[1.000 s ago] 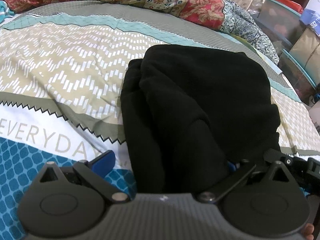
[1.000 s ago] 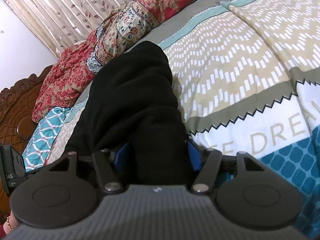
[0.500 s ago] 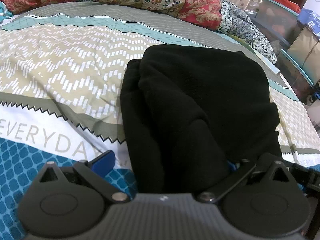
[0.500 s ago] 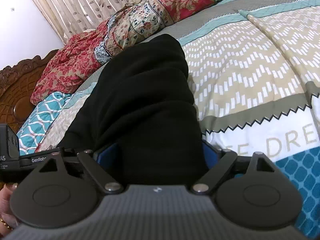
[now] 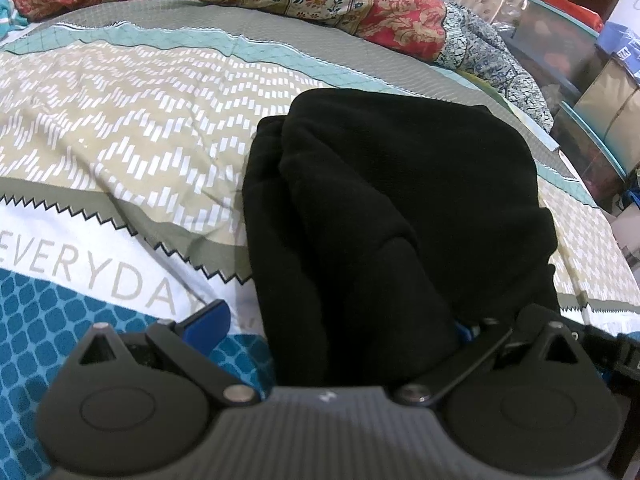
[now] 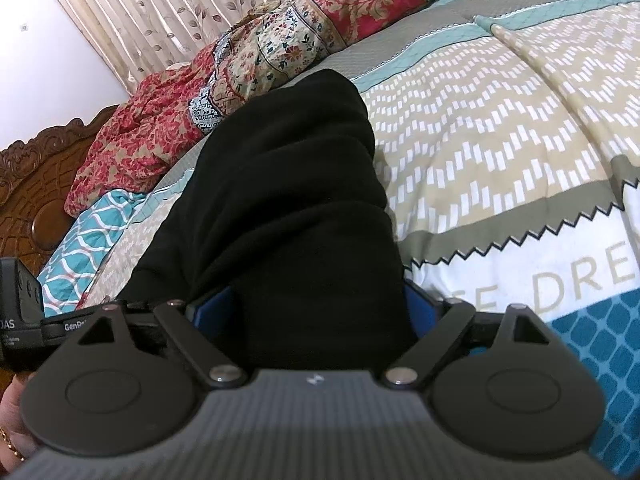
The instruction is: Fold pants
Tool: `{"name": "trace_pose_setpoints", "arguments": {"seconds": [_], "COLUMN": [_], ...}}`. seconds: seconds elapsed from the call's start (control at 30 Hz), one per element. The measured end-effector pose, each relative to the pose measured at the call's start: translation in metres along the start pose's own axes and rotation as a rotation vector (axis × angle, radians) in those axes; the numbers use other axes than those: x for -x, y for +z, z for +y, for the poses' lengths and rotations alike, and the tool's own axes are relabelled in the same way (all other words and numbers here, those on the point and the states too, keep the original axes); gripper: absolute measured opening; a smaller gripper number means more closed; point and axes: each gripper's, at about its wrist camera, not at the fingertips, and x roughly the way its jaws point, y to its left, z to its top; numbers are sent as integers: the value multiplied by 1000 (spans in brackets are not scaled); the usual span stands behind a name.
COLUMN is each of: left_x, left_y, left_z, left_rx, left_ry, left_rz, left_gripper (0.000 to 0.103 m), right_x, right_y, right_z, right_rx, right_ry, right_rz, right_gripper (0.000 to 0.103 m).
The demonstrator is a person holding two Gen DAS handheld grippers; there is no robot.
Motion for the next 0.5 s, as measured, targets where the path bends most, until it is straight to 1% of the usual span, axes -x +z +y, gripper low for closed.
{"name": "trace_pose_setpoints", "arguments": {"seconds": [0.1, 0.27, 0.5], "left_x": [2, 8, 17], "left_y": [3, 7, 5], "left_z": [-2, -11, -21], "left_rx": [20, 61, 50], "left_ry": [21, 80, 137], "left_rz": [22, 67, 55], "left_gripper": [103, 103, 103], "right_x": [0, 1, 1], "right_y": [0, 0, 0], "right_z": [0, -1, -1], "right_rx": [-3, -9, -15], "right_ry": [1, 5, 8], "right_rz": [0, 0, -2], "right_gripper": [90, 90, 90]}}
